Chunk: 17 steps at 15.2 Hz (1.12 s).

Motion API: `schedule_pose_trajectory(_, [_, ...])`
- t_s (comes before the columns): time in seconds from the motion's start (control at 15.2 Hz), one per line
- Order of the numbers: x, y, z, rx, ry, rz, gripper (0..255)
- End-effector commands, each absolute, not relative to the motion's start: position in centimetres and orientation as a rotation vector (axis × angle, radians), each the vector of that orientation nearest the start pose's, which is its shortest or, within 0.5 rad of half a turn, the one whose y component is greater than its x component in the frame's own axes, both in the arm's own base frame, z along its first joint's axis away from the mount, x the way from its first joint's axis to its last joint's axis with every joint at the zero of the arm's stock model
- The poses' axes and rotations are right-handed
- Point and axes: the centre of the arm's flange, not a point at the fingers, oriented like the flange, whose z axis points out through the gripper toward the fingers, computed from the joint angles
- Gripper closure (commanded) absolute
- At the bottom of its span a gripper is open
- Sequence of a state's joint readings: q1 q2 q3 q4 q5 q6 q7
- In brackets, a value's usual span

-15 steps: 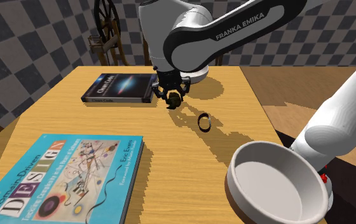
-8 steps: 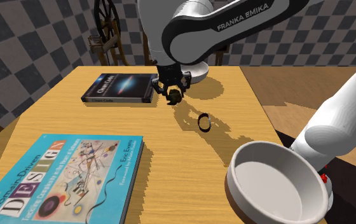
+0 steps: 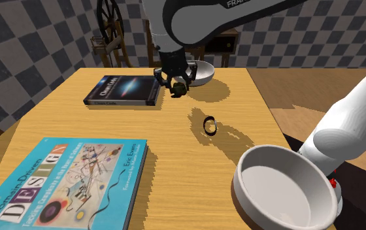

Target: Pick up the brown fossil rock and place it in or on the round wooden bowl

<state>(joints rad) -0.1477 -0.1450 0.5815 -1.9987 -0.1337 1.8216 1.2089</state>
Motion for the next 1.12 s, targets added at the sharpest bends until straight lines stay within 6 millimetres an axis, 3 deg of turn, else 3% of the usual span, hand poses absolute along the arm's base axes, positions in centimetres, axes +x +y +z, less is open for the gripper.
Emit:
schedule_pose_trajectory(0.0, [46.9, 21.7, 51.9, -3.092, 1.208, -0.188, 255])
schedule_pose_trajectory(0.79, [46.9, 21.7, 58.0, -3.092, 1.208, -0.188, 255])
schedule_pose_trajectory(1.06, [49.0, 16.9, 58.2, -3.092, 1.208, -0.188, 255])
